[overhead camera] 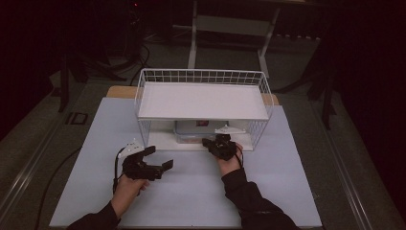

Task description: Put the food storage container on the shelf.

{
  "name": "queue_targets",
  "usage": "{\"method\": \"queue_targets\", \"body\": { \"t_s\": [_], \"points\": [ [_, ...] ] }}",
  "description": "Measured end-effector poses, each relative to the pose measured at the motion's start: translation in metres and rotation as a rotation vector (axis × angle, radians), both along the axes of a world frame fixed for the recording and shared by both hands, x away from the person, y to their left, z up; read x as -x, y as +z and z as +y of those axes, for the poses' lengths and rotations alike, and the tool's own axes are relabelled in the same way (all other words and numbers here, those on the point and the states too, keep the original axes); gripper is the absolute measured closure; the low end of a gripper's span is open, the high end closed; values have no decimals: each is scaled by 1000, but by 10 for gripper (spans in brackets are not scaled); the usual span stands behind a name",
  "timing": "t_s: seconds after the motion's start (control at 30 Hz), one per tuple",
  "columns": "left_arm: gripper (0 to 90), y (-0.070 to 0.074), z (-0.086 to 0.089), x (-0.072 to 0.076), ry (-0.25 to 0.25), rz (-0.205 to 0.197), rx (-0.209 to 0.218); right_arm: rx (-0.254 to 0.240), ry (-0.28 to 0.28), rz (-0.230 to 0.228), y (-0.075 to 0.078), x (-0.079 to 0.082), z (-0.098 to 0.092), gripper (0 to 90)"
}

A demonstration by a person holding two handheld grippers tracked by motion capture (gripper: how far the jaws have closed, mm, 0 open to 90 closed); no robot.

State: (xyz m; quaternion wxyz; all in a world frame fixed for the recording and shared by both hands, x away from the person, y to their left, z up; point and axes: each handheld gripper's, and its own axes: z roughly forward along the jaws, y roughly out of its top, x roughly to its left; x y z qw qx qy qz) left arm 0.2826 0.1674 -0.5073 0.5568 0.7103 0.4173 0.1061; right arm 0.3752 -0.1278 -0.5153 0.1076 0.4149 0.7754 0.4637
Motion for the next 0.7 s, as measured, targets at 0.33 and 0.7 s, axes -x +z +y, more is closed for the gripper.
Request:
{"method": "queue_targets", "body": {
  "t_s": [0.33, 0.7],
  "points": [
    [6, 0, 0, 0, -1, 0, -6, -13, -16, -3, -1, -4, 0, 898],
    [6, -1, 0, 0, -3, 1, -8, -26, -8, -7, -3, -5, 3, 899]
  ]
}}
